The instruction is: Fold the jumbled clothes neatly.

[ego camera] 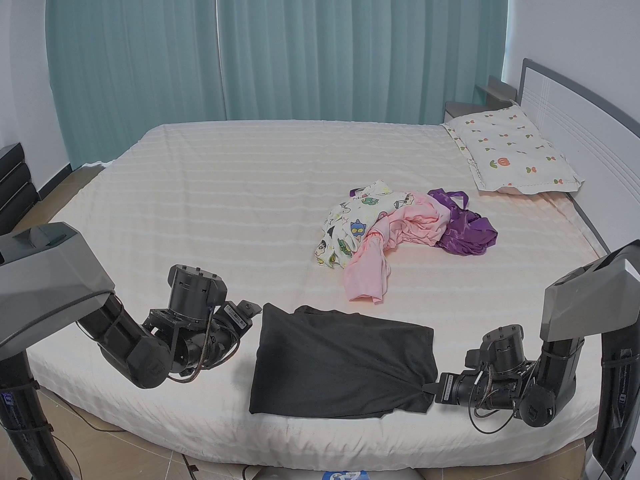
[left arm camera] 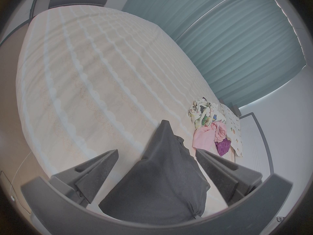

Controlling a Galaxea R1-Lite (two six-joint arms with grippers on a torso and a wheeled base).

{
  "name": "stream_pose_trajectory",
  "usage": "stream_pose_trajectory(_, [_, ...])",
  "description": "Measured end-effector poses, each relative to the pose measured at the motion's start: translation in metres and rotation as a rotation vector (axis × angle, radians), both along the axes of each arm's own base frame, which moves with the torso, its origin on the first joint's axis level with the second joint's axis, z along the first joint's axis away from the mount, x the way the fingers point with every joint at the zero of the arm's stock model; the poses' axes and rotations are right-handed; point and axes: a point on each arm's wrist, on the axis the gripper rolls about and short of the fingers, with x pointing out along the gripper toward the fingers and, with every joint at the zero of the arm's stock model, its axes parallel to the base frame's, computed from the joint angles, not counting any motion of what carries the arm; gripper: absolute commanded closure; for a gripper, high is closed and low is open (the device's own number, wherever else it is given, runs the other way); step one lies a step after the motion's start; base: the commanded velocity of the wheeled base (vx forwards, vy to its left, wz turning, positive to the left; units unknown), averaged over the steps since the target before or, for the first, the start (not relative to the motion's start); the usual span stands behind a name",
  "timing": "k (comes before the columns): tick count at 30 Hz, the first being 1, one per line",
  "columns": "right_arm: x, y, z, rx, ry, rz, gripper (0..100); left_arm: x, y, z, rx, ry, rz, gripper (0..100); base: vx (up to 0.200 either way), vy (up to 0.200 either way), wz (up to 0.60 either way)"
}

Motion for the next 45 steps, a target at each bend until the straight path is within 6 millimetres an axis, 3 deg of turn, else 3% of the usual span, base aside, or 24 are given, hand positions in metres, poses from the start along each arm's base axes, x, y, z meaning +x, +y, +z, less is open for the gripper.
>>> stream_pose_trajectory(9, [0.009,0.002,0.003,0.001,-0.040,-0.031,0,0.005,-0.007,-0.001,0.000,-0.009,-0.025,0,0.000,0.000,0.00])
stream_pose_trajectory(20, [0.015,-0.007,0.009,0.008,-0.075,-0.110,0,0.037,-0.024,-0.029,0.152,-0.039,-0.156,0,0.000,0.000,0.00])
stream_pose_trajectory(28, [0.017,-0.008,0.010,0.017,-0.080,-0.122,0,0.066,-0.036,-0.040,0.165,-0.078,-0.170,0,0.000,0.000,0.00])
stream_pose_trajectory(29, [0.018,-0.008,0.011,0.018,-0.081,-0.123,0,0.071,-0.038,-0.041,0.165,-0.081,-0.168,100,0.000,0.000,0.00])
stream_pose_trajectory(36, [0.020,-0.008,0.011,0.022,-0.087,-0.126,0,0.087,-0.036,-0.050,0.179,-0.063,-0.146,100,0.000,0.000,0.00])
stream_pose_trajectory(45, [0.022,-0.008,0.011,0.025,-0.095,-0.128,0,0.099,-0.013,-0.055,0.189,-0.055,-0.071,100,0.000,0.000,0.00])
